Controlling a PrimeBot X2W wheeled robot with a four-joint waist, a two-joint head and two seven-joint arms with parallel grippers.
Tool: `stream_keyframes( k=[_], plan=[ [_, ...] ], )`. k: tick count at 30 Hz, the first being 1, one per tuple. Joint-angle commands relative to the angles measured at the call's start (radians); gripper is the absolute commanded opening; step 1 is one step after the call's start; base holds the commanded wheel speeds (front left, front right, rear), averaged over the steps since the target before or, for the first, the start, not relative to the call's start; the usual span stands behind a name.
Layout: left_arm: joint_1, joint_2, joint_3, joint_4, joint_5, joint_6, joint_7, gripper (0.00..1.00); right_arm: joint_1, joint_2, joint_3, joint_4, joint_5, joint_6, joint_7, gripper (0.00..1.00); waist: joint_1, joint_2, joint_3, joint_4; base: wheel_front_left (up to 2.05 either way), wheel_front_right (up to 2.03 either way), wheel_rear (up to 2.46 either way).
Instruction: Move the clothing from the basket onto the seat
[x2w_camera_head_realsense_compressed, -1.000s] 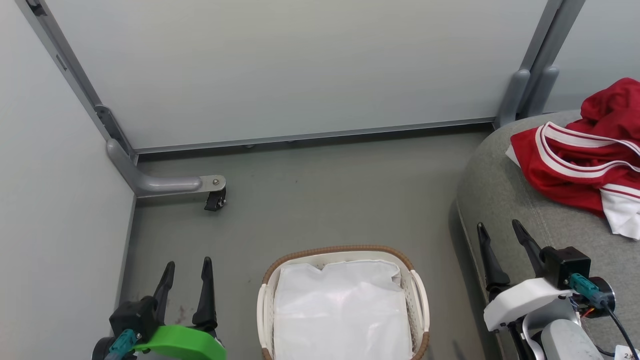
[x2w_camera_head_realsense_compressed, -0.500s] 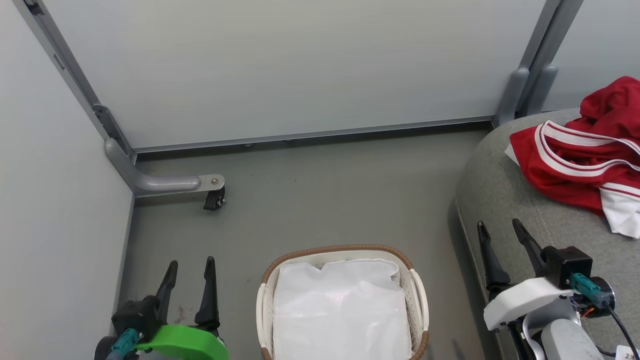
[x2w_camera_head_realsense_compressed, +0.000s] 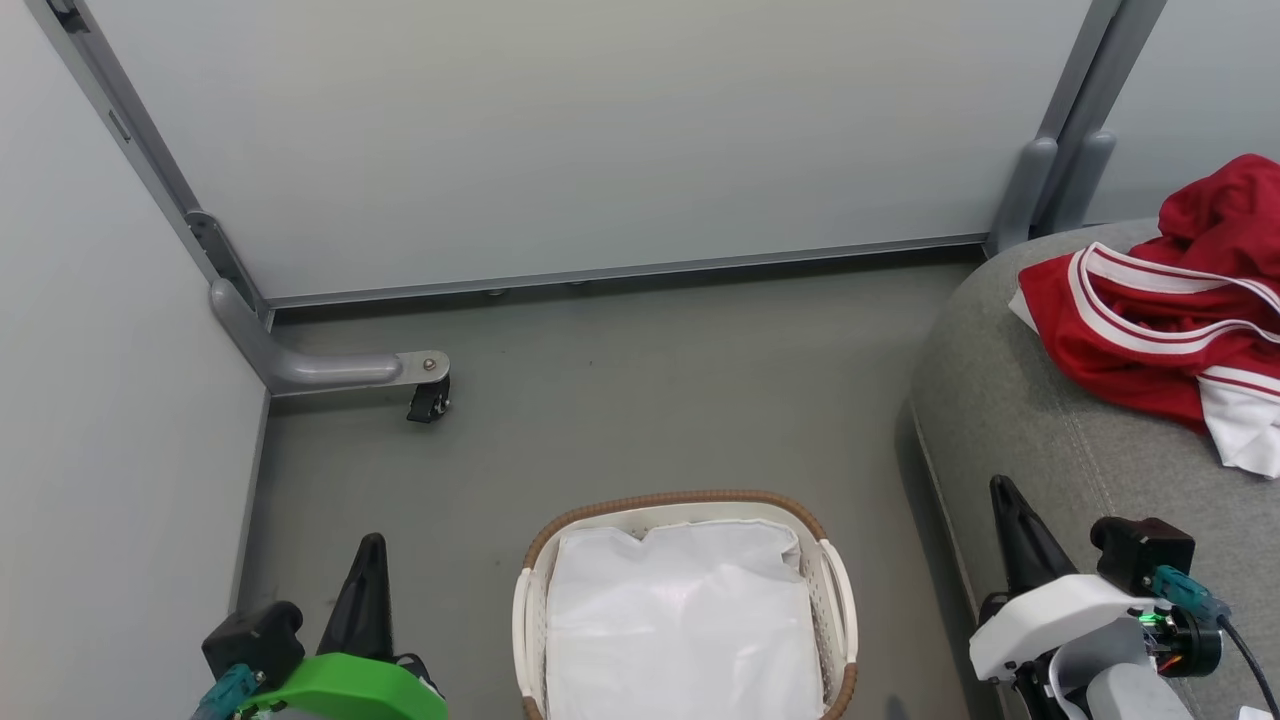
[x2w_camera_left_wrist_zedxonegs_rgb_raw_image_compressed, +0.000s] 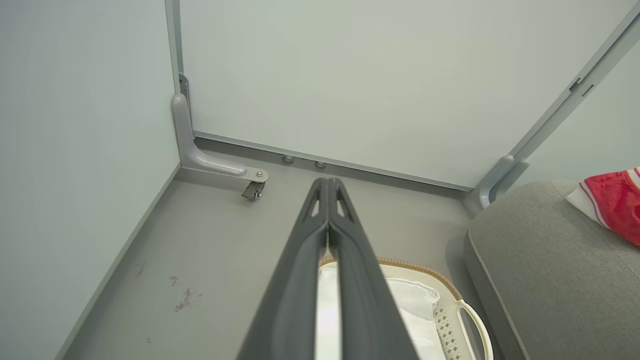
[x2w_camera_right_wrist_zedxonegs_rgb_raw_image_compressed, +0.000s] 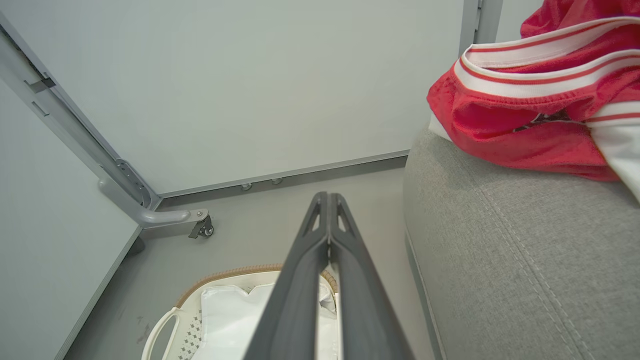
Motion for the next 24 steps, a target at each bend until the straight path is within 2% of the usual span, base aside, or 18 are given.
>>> stream_keyframes(
  k=[1,9,24],
  plan=[
    [-0.013,0.002,0.011,-0.02,-0.046,-0.001,0.01,0.0,-0.014,-0.004,-0.006,-0.022,0.049,0.0,0.01,0.0,0.0,0.0,0.0,0.0,0.0,0.0,0.0],
    [-0.023,0.002,0.038,-0.033,-0.19,-0.003,0.053,0.0,-0.006,-0.006,-0.013,-0.045,0.211,0.0,0.048,0.0,0.0,0.0,-0.002,0.001,0.0,0.0,0.0],
    [-0.039,0.003,0.076,-0.051,-0.397,-0.005,0.113,0.0,0.0,-0.008,-0.028,-0.071,0.442,0.0,0.106,0.0,0.0,0.0,-0.004,0.002,0.0,0.0,0.0]
  ],
)
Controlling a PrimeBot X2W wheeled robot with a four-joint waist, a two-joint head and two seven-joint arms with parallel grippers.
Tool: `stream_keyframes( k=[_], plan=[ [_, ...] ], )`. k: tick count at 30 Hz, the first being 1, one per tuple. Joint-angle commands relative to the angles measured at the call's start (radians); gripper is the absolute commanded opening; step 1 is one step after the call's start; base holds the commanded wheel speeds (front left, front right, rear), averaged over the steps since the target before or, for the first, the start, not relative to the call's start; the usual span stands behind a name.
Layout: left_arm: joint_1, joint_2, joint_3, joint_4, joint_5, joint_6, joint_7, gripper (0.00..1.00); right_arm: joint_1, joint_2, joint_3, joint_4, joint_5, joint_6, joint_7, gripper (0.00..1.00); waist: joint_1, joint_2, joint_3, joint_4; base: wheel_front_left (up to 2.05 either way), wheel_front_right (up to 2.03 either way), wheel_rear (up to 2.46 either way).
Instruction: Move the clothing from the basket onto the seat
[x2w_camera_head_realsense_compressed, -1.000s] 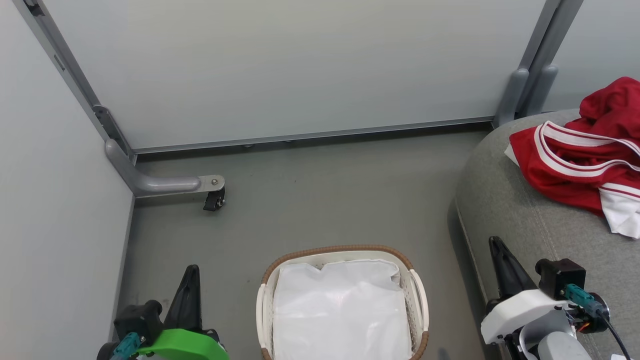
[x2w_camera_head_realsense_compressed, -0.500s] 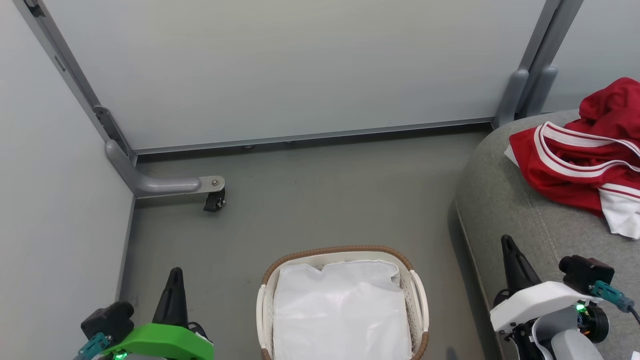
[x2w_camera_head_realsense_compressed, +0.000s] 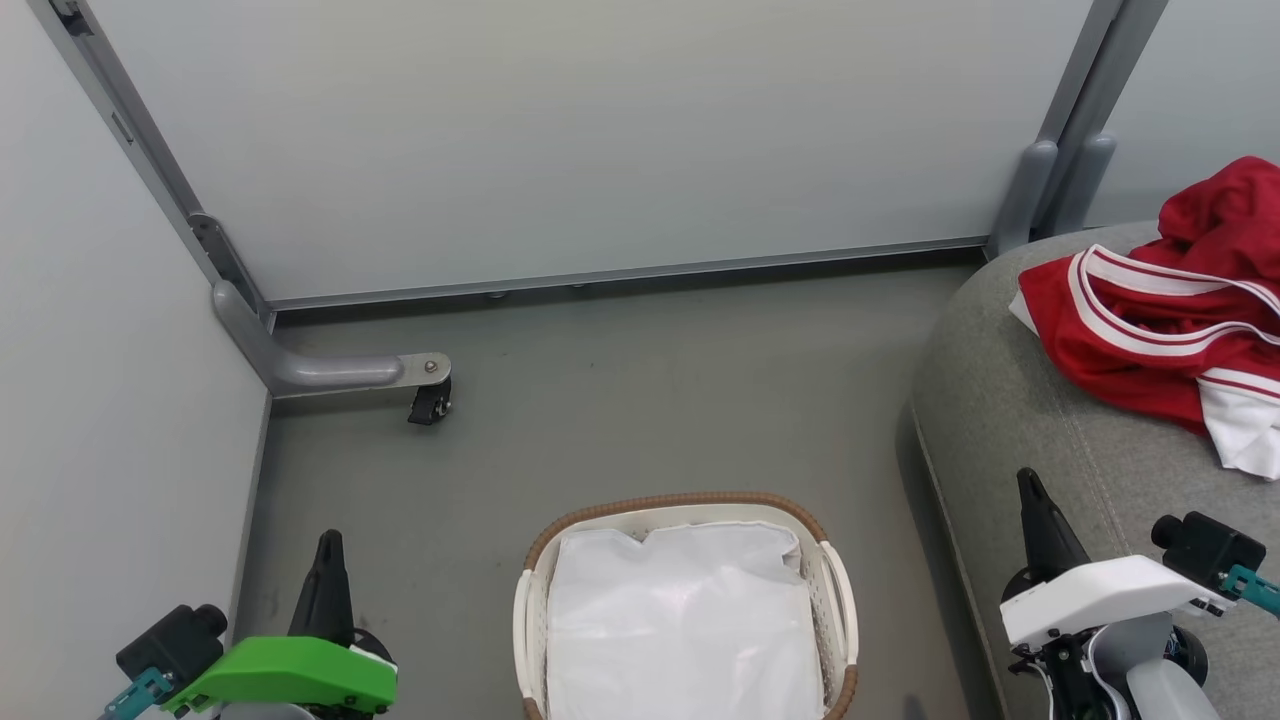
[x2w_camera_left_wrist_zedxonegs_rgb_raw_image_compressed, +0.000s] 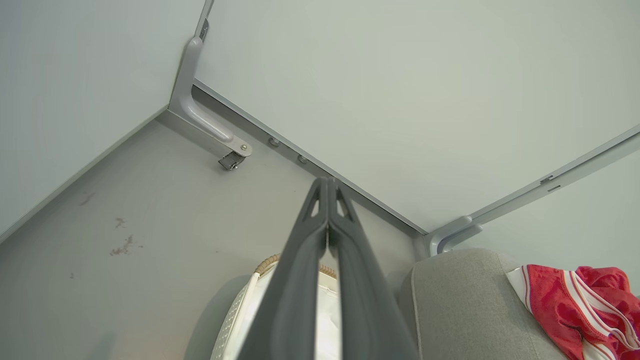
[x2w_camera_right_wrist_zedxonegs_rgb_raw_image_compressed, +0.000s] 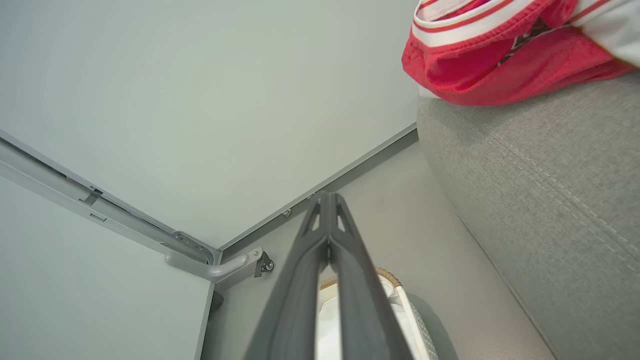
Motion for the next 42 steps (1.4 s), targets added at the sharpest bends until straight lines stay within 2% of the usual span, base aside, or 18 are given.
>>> stream_keyframes(
  k=[1,18,42],
  plan=[
    [-0.031,0.003,0.009,-0.018,-0.033,-0.003,0.007,0.0,-0.005,-0.007,-0.005,-0.021,0.037,0.0,0.009,0.0,0.0,0.0,0.0,0.0,0.0,0.0,0.0],
    [-0.044,0.003,0.045,-0.035,-0.232,-0.005,0.065,0.0,-0.001,-0.009,-0.021,-0.044,0.257,0.0,0.066,0.0,0.0,0.0,-0.003,0.001,0.0,0.0,0.0],
    [-0.059,0.004,0.088,-0.055,-0.46,-0.008,0.133,0.0,0.006,-0.011,-0.038,-0.071,0.511,-0.001,0.133,0.0,0.0,0.0,-0.007,0.003,0.0,0.0,0.0]
  ],
)
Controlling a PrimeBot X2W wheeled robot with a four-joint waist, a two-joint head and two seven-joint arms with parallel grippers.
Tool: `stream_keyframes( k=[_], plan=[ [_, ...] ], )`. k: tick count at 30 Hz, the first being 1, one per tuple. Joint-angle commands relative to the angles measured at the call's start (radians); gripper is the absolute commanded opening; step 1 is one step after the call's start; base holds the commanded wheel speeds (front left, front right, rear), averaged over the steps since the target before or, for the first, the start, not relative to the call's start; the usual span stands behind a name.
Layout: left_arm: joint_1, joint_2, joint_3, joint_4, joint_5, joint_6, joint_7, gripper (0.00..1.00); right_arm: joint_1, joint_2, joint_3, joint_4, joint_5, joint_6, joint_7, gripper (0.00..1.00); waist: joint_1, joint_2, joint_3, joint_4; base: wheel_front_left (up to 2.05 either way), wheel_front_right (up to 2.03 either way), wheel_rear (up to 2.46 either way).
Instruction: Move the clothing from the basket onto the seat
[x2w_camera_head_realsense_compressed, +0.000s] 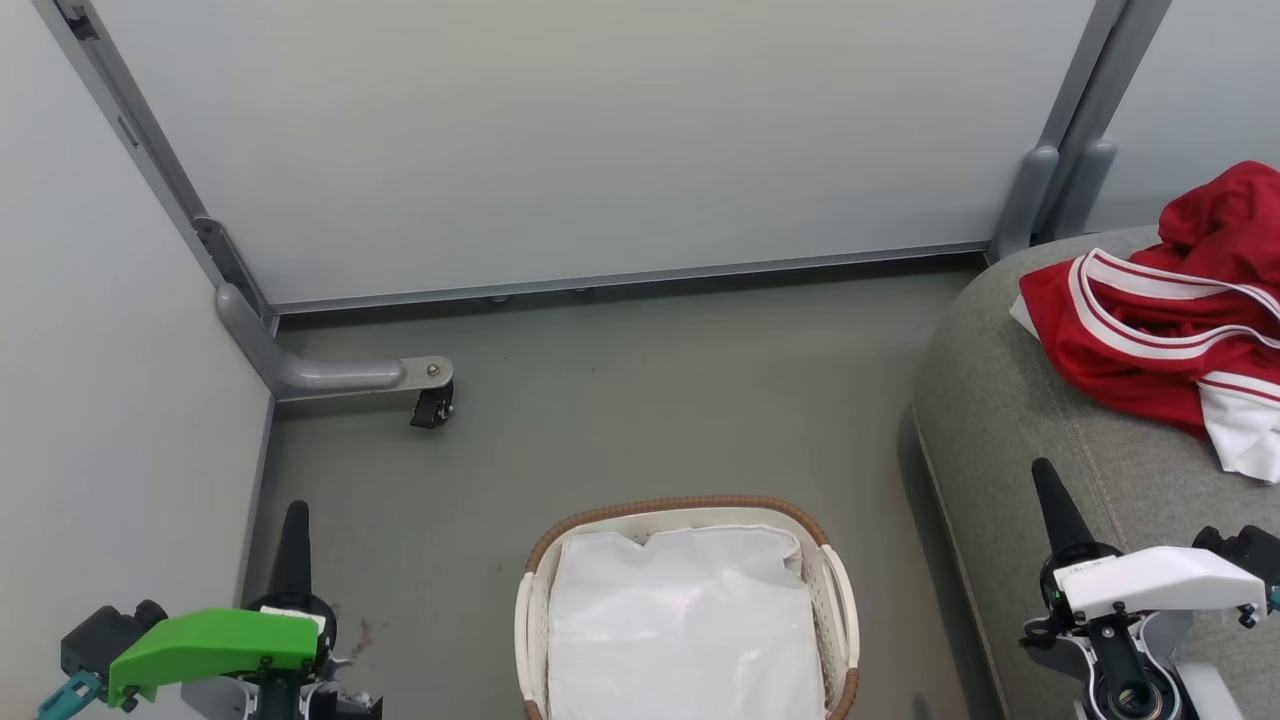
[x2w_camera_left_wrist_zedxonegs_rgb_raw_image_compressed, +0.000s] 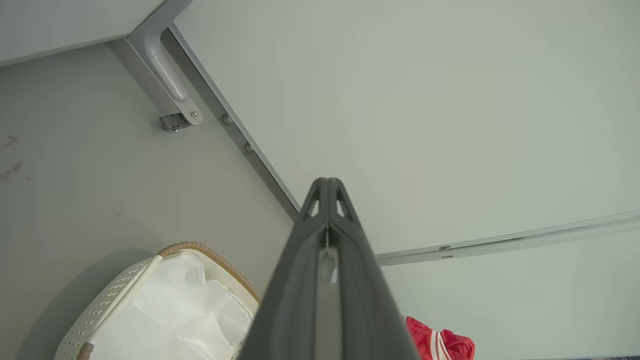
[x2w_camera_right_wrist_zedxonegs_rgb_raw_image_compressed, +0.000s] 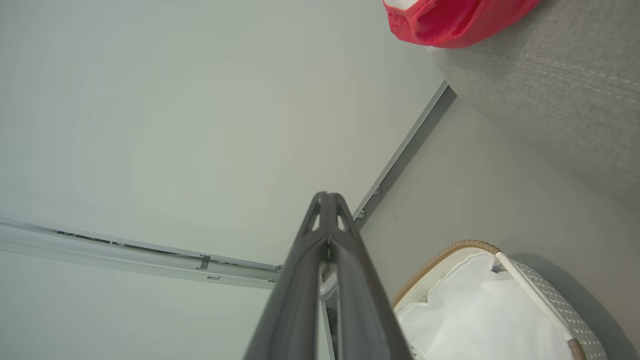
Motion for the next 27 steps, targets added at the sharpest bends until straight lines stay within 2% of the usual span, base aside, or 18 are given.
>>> stream_keyframes(
  k=[1,27],
  plan=[
    [-0.022,0.004,0.009,-0.013,-0.023,-0.005,0.008,0.0,0.003,-0.007,-0.004,-0.015,0.027,-0.001,0.008,0.0,0.0,0.0,0.0,0.0,0.0,0.0,0.0],
    [-0.037,0.004,0.045,-0.03,-0.223,-0.009,0.067,0.0,0.009,-0.008,-0.02,-0.037,0.248,-0.001,0.066,0.0,0.0,0.0,-0.005,0.002,0.0,0.0,0.0]
  ],
)
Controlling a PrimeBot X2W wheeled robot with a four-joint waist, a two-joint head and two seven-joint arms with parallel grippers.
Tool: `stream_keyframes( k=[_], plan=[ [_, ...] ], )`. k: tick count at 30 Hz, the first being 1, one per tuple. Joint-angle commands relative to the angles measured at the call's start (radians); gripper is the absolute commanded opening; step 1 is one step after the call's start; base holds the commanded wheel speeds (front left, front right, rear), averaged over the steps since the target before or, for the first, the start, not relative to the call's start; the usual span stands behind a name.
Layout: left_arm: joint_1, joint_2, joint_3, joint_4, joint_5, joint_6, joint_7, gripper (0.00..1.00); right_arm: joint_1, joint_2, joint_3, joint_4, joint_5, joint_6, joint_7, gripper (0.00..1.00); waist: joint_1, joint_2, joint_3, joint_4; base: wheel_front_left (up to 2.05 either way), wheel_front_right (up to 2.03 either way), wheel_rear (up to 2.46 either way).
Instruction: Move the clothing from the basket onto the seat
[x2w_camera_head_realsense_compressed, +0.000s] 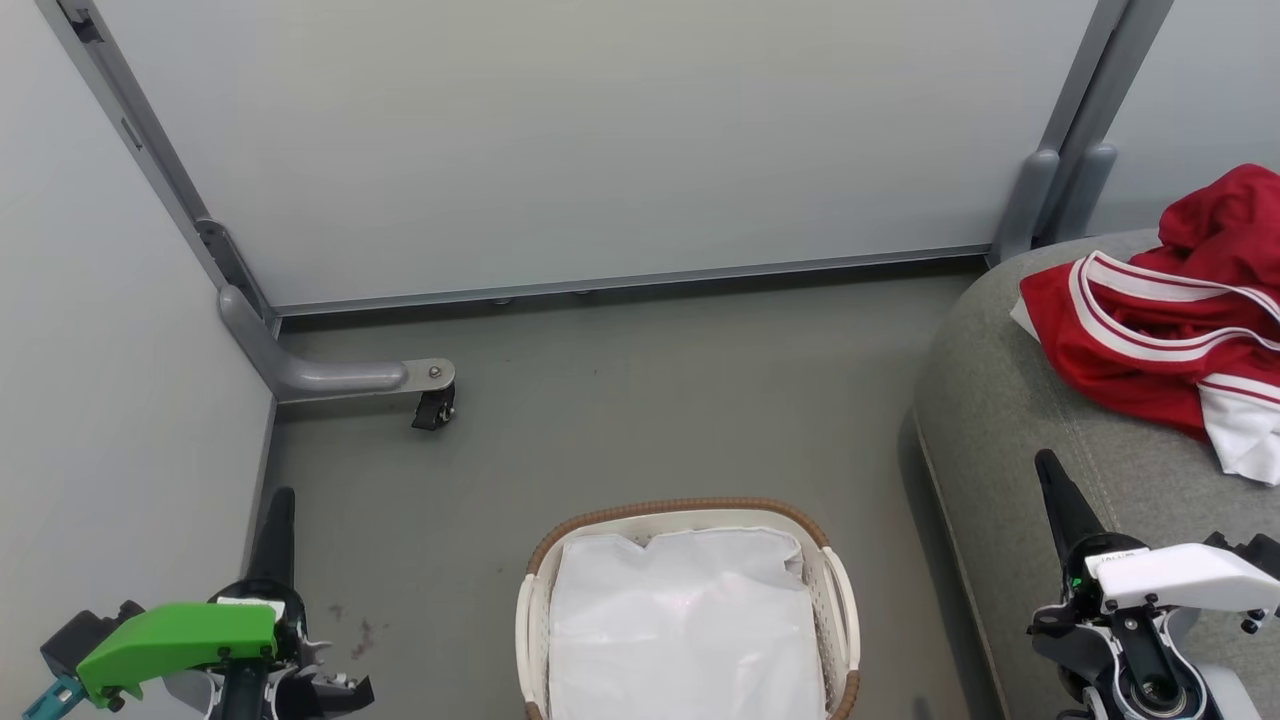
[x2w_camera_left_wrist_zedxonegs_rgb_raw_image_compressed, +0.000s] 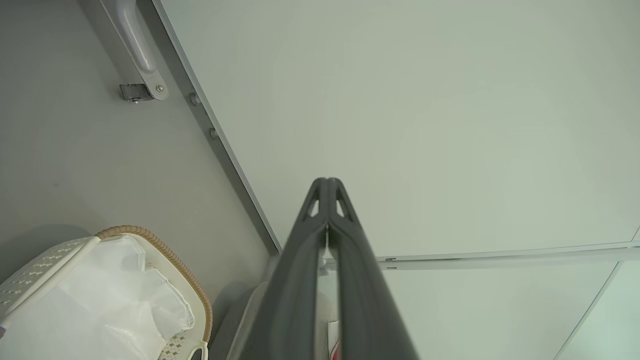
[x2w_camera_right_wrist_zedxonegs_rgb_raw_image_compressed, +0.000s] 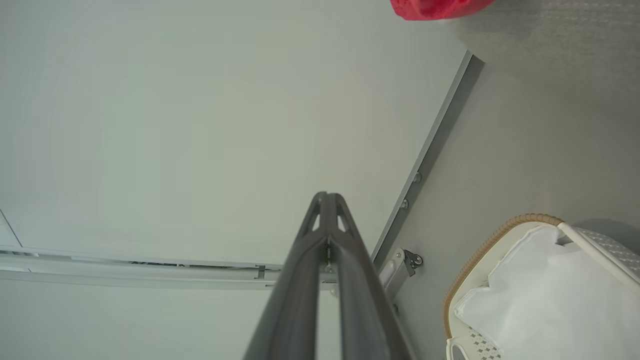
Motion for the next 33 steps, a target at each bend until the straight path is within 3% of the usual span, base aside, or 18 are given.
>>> stream_keyframes(
  k=[1,26,33],
  plan=[
    [-0.024,0.004,0.006,-0.009,-0.022,-0.008,0.006,0.0,0.008,-0.006,-0.005,-0.011,0.022,0.0,0.007,0.0,0.0,0.0,0.0,0.0,0.0,0.0,0.0],
    [-0.031,0.005,0.035,-0.021,-0.177,-0.009,0.053,0.0,0.013,-0.007,-0.017,-0.027,0.195,0.0,0.051,0.0,0.0,0.0,-0.004,0.002,0.0,0.0,0.0],
    [-0.029,0.005,0.034,-0.02,-0.174,-0.009,0.053,0.0,0.013,-0.007,-0.016,-0.027,0.192,0.0,0.052,0.0,0.0,0.0,-0.004,0.002,0.0,0.0,0.0]
  ],
)
